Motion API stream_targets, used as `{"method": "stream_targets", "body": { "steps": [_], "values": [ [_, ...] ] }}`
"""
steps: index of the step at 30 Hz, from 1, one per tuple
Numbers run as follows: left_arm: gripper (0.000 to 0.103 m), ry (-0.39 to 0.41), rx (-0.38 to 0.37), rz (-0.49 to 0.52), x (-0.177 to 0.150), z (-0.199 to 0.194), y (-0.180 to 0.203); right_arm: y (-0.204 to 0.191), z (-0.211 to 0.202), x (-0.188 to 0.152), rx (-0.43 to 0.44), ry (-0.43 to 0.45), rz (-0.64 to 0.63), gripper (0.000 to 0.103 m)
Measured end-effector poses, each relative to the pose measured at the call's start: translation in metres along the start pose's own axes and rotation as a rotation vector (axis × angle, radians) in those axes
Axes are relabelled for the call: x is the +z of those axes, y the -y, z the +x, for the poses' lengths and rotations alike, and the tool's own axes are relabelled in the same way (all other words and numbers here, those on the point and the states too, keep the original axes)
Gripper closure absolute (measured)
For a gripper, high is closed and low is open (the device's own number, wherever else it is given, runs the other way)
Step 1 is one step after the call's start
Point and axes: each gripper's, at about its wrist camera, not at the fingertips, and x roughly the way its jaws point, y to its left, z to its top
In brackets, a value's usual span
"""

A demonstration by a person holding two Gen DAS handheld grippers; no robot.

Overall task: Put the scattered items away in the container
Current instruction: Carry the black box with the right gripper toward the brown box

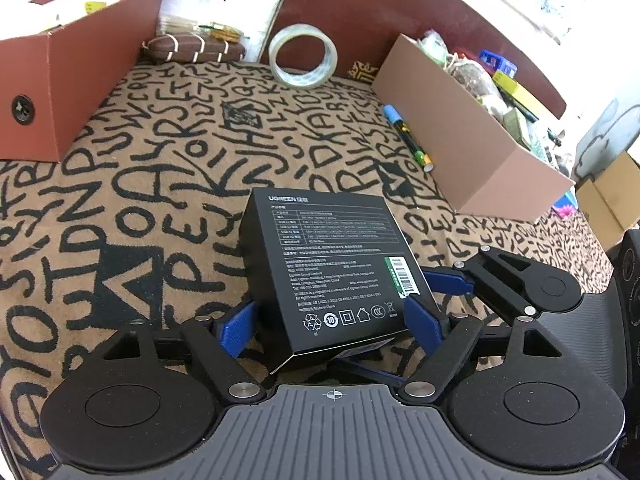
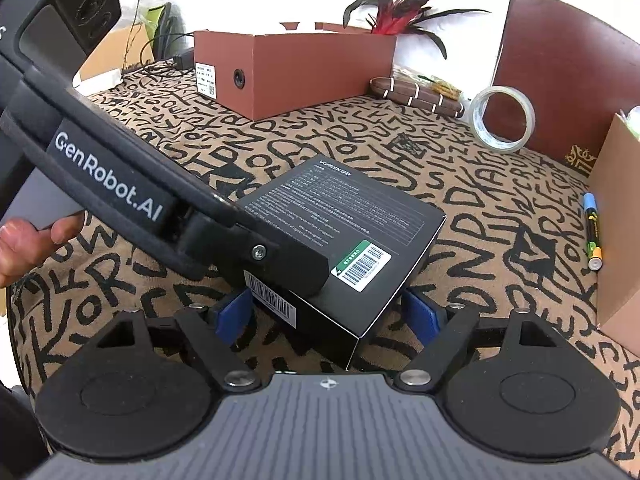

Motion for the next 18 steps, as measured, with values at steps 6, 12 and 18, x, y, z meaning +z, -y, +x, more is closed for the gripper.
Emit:
{"method": "stream_targets", "body": {
  "steps": [6, 12, 18],
  "values": [
    [0.019, 0.074, 0.020, -0.005, 0.010, -0.024, -0.002, -0.008, -0.010, 0.017, -0.019, 0.050, -0.068, 0.020],
    [0.019, 0.185, 0.072, 0.020, 0.031, -0.058, -0.008, -0.010, -0.014, 0.055, 0.000, 0.126, -0.099, 0.020],
    [0.019, 0.293, 0.150, 0.048, 0.071, -0.095, -0.020, -0.015, -0.008, 0.113, 0.019, 0.208, -0.143, 0.020]
  ]
}}
